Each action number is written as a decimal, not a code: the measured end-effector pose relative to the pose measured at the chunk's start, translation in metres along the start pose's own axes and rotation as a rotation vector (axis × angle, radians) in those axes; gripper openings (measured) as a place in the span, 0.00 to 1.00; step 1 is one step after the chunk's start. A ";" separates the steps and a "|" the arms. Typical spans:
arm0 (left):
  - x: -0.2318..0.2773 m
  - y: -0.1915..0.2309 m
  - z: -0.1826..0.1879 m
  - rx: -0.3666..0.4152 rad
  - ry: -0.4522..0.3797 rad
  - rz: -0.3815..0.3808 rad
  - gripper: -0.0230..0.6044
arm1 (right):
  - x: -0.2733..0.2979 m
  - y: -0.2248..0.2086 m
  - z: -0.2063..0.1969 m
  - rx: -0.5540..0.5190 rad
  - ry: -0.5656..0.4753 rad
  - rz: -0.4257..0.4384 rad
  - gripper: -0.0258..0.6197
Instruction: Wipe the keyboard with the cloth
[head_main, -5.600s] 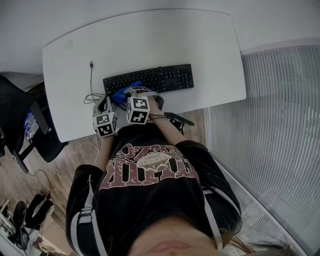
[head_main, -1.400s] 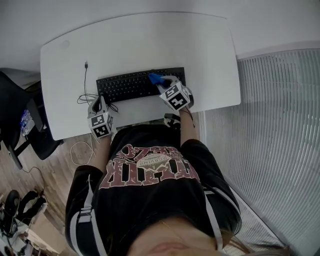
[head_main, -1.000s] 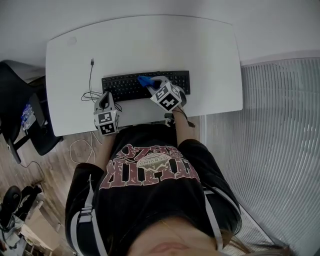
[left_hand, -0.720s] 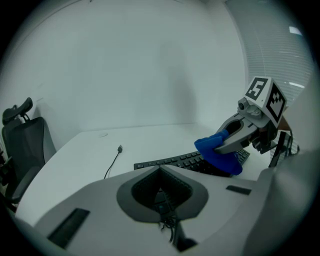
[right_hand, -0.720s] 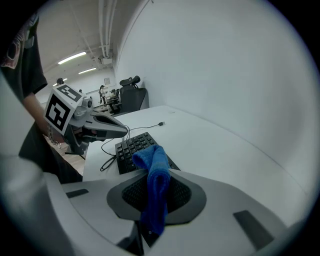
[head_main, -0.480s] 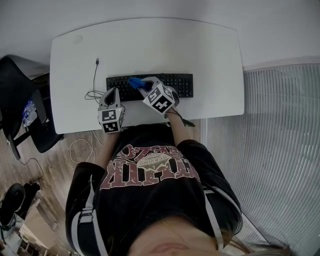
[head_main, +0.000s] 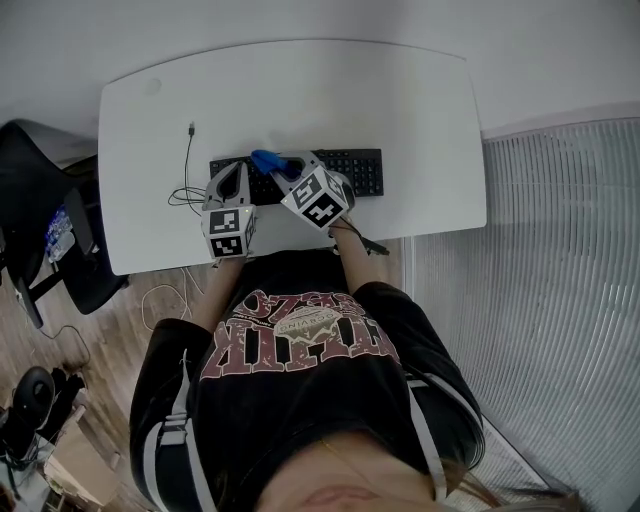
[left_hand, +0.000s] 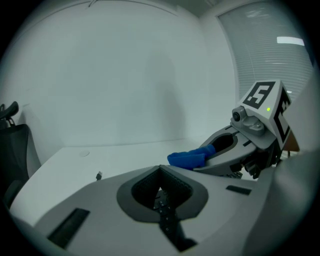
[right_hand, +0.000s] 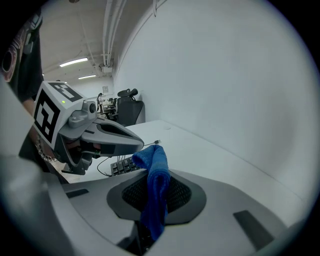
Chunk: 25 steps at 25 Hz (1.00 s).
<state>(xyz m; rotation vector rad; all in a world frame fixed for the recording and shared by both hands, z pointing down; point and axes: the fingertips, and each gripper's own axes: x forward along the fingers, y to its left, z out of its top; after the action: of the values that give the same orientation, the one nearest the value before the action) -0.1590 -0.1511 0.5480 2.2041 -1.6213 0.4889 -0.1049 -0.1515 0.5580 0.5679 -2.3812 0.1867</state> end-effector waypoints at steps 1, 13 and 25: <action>0.001 -0.002 0.004 -0.002 -0.008 -0.004 0.08 | -0.002 -0.003 0.003 0.005 -0.014 -0.009 0.14; 0.002 -0.028 0.056 0.004 -0.106 -0.067 0.08 | -0.040 -0.036 0.032 0.056 -0.172 -0.159 0.14; -0.003 -0.045 0.115 0.040 -0.229 -0.119 0.08 | -0.083 -0.063 0.070 0.138 -0.388 -0.281 0.14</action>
<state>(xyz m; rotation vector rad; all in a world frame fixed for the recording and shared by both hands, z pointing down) -0.1092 -0.1915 0.4419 2.4454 -1.5879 0.2452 -0.0616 -0.1985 0.4498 1.0788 -2.6339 0.1244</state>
